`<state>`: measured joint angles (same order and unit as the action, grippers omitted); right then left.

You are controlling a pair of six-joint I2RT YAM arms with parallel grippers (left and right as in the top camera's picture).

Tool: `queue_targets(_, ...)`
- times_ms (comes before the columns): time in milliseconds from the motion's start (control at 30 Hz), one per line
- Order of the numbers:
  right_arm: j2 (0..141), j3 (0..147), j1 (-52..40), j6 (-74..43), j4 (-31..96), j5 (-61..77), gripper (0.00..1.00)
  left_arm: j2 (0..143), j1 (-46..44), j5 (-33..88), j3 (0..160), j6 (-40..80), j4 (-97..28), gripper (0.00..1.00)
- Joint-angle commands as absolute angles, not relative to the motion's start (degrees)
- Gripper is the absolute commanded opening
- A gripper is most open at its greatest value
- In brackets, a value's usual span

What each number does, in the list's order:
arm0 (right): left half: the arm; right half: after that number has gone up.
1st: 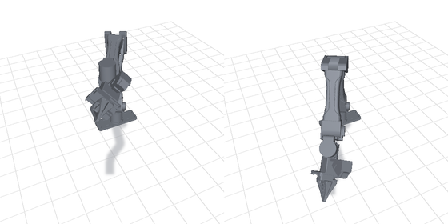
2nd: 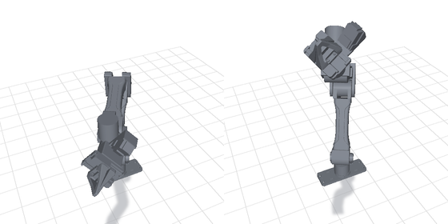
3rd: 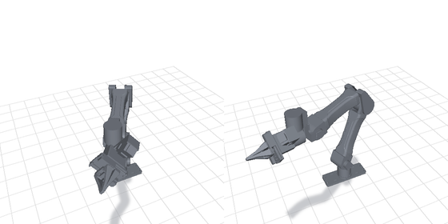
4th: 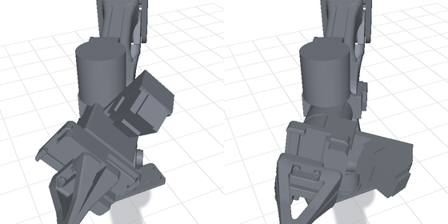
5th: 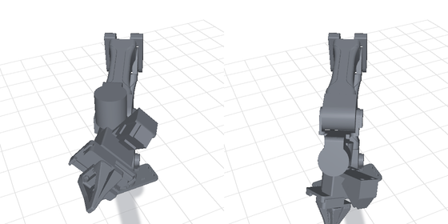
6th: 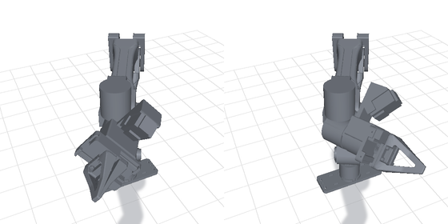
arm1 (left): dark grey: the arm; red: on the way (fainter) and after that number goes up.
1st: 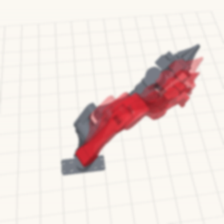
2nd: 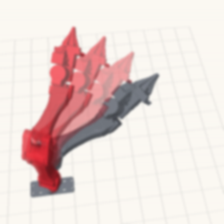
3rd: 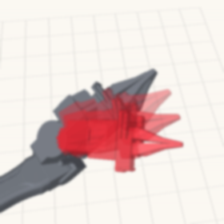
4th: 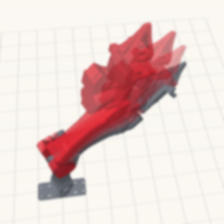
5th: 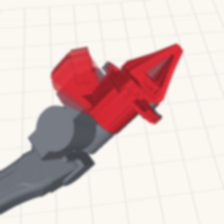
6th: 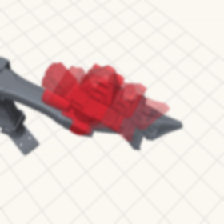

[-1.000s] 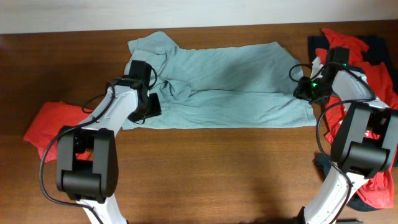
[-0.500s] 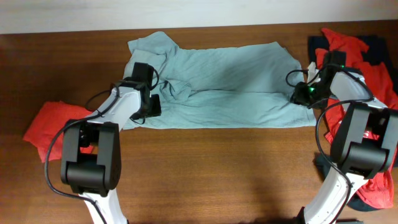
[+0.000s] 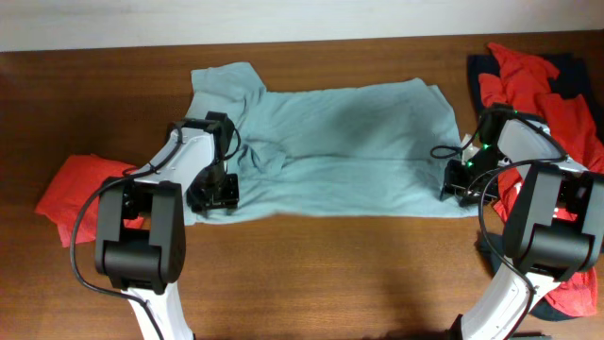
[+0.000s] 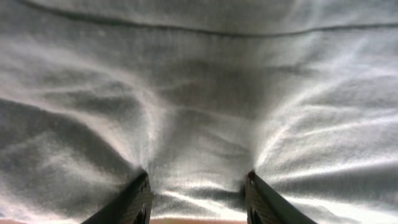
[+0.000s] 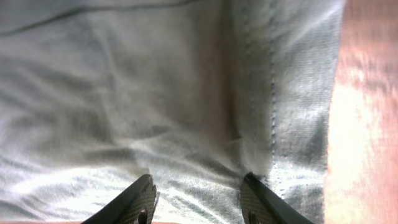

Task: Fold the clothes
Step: 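Pull the shirt's left and right edges outward with both grippers to flatten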

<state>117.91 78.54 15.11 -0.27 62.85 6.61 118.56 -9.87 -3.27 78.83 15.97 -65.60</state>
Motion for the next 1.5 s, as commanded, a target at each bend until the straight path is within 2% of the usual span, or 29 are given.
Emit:
queue_targets(0,122.3,75.2,15.11,-2.46,62.74,1.28,0.5,123.87,-9.67,-6.96,74.98,15.09,-65.95,0.49)
queue_targets(133,122.3,75.2,15.05,-2.46,62.89,1.69,0.49,123.87,-9.67,-6.96,74.98,15.07,-65.01,0.48)
queue_targets(167,122.3,75.2,15.07,-2.48,63.09,1.67,0.49,123.87,-9.67,-6.94,74.98,15.07,-65.47,0.45)
queue_targets(267,122.3,75.2,15.66,-6.15,63.96,-0.82,0.49,123.87,-9.67,-6.92,74.98,15.09,-68.1,0.45)
queue_targets(700,122.3,75.16,16.51,-6.13,68.18,-0.69,0.5,123.85,-9.56,-6.9,73.49,15.09,-73.19,0.45)
queue_targets(767,122.17,75.2,16.51,-6.11,68.12,-0.38,0.5,123.59,-9.58,-6.92,73.56,15.07,-72.97,0.41)
queue_targets(833,120.75,75.48,16.47,-6.07,68.12,1.3,0.47,121.8,-9.58,-6.92,73.67,15.07,-72.44,0.37)
queue_targets(967,113.49,78.98,16.47,-6.07,68.2,2.48,0.48,113.14,-9.58,-6.92,74.35,15.05,-70.17,0.38)
queue_targets(1067,107.39,83.26,16.47,-6.07,68.03,4.49,0.52,105.49,-9.58,-6.87,75.44,15.07,-66.87,0.45)
queue_targets(1133,104.38,86.0,16.47,-5.58,67.2,6.0,0.54,99.46,-9.58,-6.76,75.55,15.05,-61.89,0.75)
queue_targets(1167,103.02,87.24,16.47,-4.1,66.59,7.62,0.58,97.78,-9.58,-6.83,75.55,14.98,-59.77,0.83)
queue_targets(1300,99.88,89.56,16.47,-1.72,65.04,11.0,0.71,93.6,-9.3,-6.9,75.57,10.13,-44.1,0.86)
queue_targets(1400,100.01,89.45,16.45,-0.21,65.45,11.0,0.72,95.66,-6.63,-6.35,75.59,7.53,-34.26,0.85)
queue_targets(1467,100.12,89.41,16.47,-0.23,65.65,11.03,0.72,98.76,-2.94,-1.37,76.16,4.62,-28.23,0.85)
